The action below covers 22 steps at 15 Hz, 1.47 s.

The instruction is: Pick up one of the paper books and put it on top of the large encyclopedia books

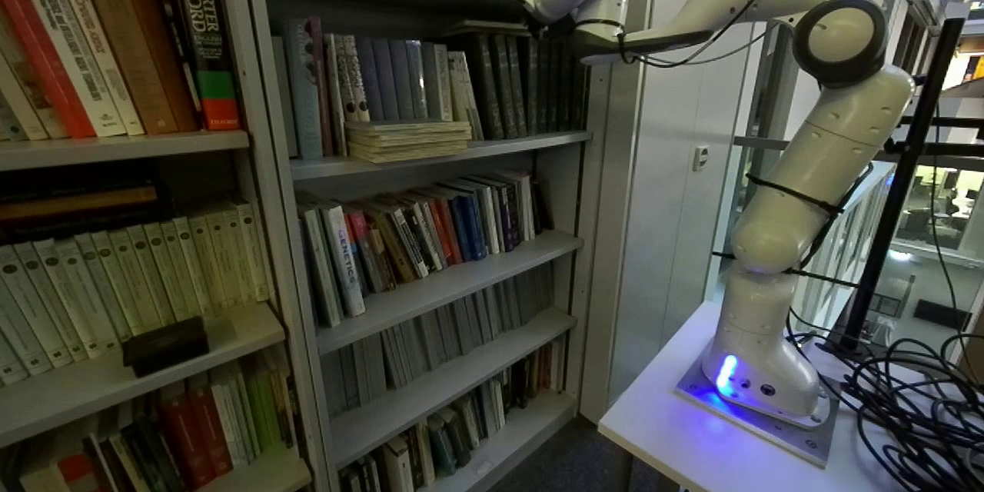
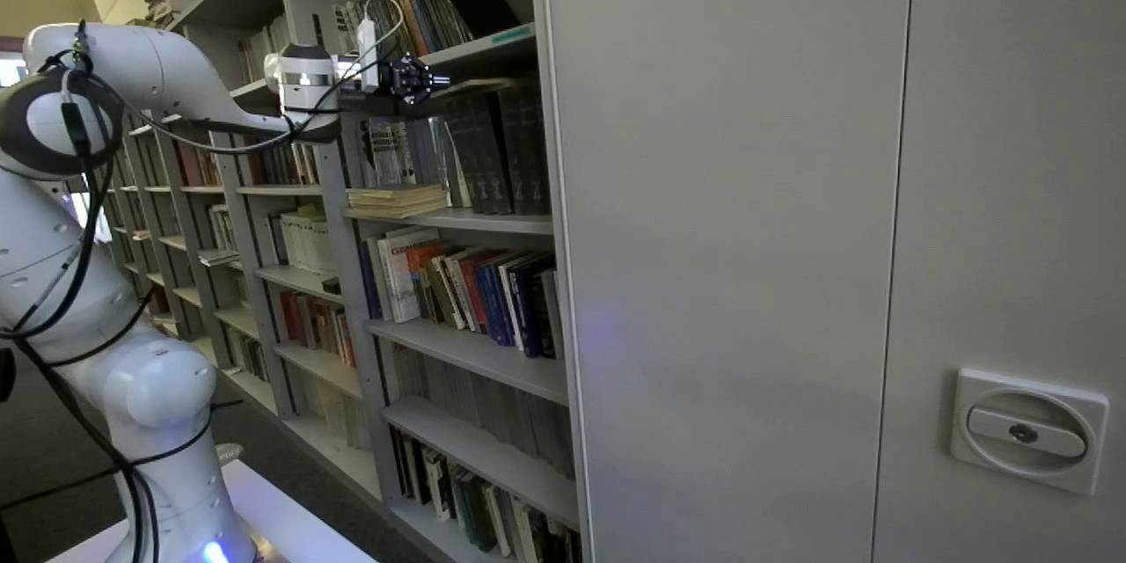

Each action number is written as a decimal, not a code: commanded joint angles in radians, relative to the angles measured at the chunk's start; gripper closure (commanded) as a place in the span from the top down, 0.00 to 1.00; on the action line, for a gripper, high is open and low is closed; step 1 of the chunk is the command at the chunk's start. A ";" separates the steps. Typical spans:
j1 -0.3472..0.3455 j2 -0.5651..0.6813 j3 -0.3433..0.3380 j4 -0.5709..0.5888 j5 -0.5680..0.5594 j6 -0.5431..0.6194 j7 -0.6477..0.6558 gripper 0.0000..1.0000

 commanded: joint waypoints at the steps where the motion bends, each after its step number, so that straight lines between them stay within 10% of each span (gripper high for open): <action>1: 0.012 -0.069 0.001 -0.057 0.014 0.012 0.004 0.00; 11: 0.003 -0.081 0.005 -0.149 -0.039 -0.006 0.034 0.00; 22: -0.032 -0.053 0.031 -0.145 -0.444 -0.185 0.259 0.00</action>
